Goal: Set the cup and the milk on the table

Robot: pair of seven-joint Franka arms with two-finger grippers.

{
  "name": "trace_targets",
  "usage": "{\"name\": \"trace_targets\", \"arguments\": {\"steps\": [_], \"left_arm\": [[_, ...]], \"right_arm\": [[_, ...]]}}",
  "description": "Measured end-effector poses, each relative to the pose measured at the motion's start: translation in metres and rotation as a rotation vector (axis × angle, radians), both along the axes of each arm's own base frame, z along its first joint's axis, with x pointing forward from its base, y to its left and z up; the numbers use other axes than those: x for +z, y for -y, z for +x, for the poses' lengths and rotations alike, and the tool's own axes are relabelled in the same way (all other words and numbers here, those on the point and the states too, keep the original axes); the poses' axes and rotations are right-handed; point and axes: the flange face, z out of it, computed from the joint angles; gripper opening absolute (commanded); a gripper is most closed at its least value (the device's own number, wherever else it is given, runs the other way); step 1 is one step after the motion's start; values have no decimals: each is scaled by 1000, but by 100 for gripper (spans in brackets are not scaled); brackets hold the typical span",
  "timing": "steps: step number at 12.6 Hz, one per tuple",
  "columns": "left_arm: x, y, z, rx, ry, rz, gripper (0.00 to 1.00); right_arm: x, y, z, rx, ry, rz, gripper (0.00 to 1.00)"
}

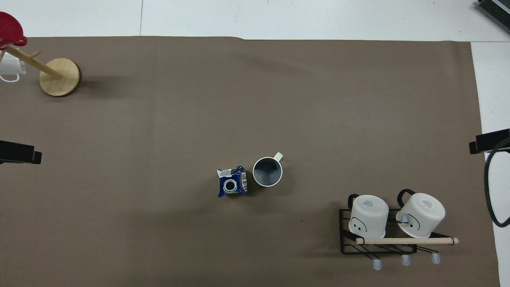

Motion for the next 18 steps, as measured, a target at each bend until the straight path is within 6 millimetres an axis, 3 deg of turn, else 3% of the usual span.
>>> {"name": "trace_targets", "arguments": {"steps": [18], "left_arm": [[1, 4, 3, 0, 4, 13, 100]], "right_arm": [[0, 0, 0, 0, -1, 0, 100]]}}
